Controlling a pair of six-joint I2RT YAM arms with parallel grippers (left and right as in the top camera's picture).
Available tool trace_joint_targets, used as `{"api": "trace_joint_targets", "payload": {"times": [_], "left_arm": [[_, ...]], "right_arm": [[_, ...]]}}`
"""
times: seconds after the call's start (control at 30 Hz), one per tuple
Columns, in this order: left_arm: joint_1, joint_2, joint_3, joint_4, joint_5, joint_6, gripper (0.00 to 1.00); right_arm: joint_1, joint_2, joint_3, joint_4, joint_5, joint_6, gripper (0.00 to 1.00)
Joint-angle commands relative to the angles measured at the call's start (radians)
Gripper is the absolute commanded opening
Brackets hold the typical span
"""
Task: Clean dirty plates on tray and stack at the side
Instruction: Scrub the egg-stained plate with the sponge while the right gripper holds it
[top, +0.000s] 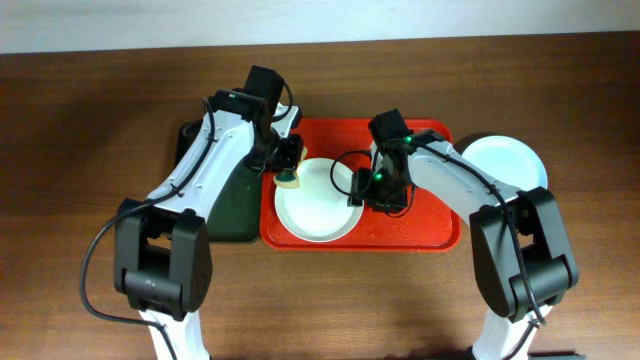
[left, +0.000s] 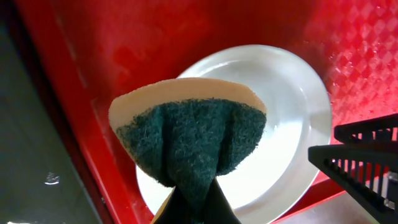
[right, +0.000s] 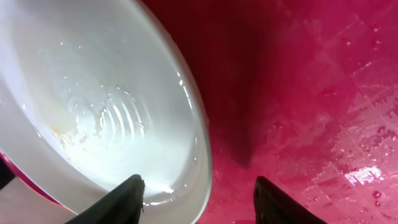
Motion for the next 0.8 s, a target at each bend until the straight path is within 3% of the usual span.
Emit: {"api": "trace_joint_targets", "payload": {"times": [0.0,0.03,0.07,0.23,0.37,0.77], "left_arm": [[-0.003,-0.008,-0.015,-0.002,-0.021,-0.006,0.0],[-0.004,-0.008,-0.022,-0.002,-0.021,-0.006,0.0],[-0.005,-0.008,-0.028,-0.001,-0.022,-0.006,0.0],[-0.005,0.0,-0.08,0.014,-0.043,-0.006,0.0],[-0.005,0.003,-0.112,0.047,-0.043,-0.032,0.0],[-0.034,0.003,-0.141,0.106,-0.043,-0.055,0.0]], "right_arm": [[-0.023,-0.025,0.018,-0.001,0.01,-0.02,0.43],[-0.033,-0.025,0.018,0.0,0.011,-0.024,0.33],[-0.039,-0.025,0.018,0.005,0.011,-0.042,0.3],[-0.051,-0.022,0.016,0.023,0.033,-0.069,0.29],[-0.05,-0.019,0.014,0.038,0.032,-0.069,0.19],[-0.016,-0.019,0.014,0.042,0.017,-0.069,0.2]]}}
